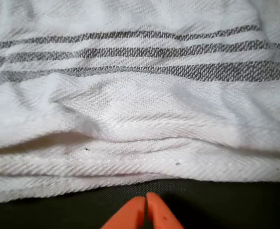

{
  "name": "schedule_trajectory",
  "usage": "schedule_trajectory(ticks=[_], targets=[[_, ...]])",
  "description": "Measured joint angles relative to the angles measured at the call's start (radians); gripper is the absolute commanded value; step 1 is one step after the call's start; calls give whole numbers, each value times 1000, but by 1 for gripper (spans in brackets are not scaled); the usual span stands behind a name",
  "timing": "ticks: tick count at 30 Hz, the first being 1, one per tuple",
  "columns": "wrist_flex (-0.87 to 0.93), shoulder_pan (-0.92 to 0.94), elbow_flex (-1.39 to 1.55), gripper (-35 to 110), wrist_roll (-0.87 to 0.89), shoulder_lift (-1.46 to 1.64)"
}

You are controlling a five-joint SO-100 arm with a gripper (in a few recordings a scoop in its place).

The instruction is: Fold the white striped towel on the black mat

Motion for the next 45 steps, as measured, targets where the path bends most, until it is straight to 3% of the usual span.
schedule_trajectory(ticks=[6,24,45], targets=[[0,31,98,0,-41,115],[-9,18,84,0,-58,66],[71,-350,-695,0,285,-729]])
